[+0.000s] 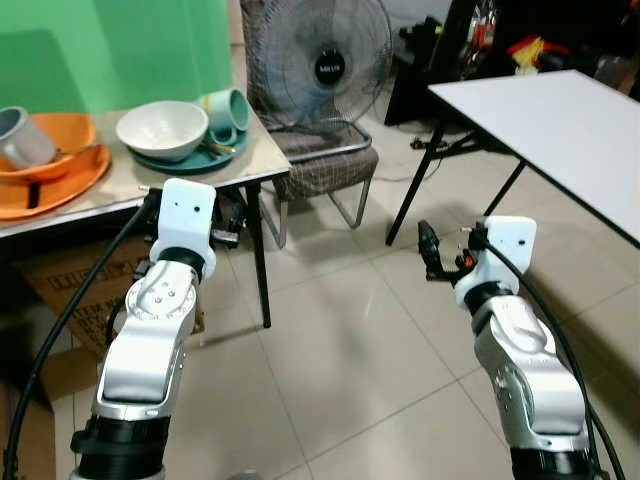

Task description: Setting the table

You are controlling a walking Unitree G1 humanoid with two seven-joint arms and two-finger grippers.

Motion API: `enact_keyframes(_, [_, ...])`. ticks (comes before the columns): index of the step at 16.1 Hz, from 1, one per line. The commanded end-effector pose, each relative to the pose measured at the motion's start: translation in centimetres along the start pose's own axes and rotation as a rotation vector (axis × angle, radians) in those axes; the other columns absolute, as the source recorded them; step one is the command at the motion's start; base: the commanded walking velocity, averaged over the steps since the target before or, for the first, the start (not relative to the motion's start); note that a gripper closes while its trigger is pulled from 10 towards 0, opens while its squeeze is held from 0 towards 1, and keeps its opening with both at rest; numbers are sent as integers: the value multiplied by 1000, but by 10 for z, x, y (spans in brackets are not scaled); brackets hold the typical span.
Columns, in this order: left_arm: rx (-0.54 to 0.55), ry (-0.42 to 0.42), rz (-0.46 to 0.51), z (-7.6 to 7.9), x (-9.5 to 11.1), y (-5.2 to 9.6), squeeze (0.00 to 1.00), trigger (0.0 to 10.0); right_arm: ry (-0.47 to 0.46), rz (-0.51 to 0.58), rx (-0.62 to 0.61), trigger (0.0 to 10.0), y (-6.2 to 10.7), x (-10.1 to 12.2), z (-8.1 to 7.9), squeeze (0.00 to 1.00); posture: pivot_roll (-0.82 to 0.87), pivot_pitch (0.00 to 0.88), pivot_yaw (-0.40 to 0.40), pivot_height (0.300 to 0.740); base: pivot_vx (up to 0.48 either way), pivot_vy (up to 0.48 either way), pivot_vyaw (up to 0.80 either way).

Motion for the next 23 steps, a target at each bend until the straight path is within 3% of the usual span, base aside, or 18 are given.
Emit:
enact_keyframes(1, [-20, -1, 17, 3, 5, -1, 0, 10000, -7, 2, -21, 10000, 1, -1, 3, 0, 78, 0, -46, 740, 296, 0, 0])
enact_keyframes(3, [-25, -1, 17, 4, 5, -1, 0, 10000, 9, 13, -14, 10000, 2, 1, 4, 0, 74, 0, -41, 740, 296, 0, 0])
enact_keyframes(11, [-18, -3, 8, -9, 4, -1, 0, 10000, -17, 31, -25, 10000, 2, 2, 3, 0, 80, 0, 6, 740, 294, 0, 800])
enact_keyframes(13, [-18, 1, 3, -12, 4, 0, 0, 10000, -130, 39, -48, 10000, 3, 4, 9, 0, 83, 0, -1, 740, 294, 0, 0])
enact_keyframes(16, [-35, -16, 10, -7, 6, -1, 0, 10000, -228, 86, -44, 10000, 4, 11, 9, 0, 72, 0, 12, 740, 299, 0, 0])
enact_keyframes(19, [-64, -17, 14, -1, 8, -3, 0, 10000, -245, 74, -26, 10000, 3, 9, 6, 0, 65, 0, 20, 740, 299, 0, 0])
enact_keyframes(22, [-90, -14, 35, 3, 14, -5, 0, 10000, -184, 80, -54, 10000, 3, 8, 9, 0, 63, 0, 16, 740, 335, 0, 0])
enact_keyframes(23, [-88, -8, 39, 3, 15, -6, 0, 10000, -212, 74, -47, 10000, 2, 8, 9, 0, 63, 0, 14, 740, 356, 0, 0])
Point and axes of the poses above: a point about 5 cm out from each wrist's last joint towards the gripper, its own y axis pointing back from the gripper into the wrist, its own x axis along the axis of the wrist's last joint, z = x × y, the point moved 1 cm from there along -y, pointing out of the wrist towards the gripper, and after that the axes turned 8 degrees about y, right-handed, at the moved point
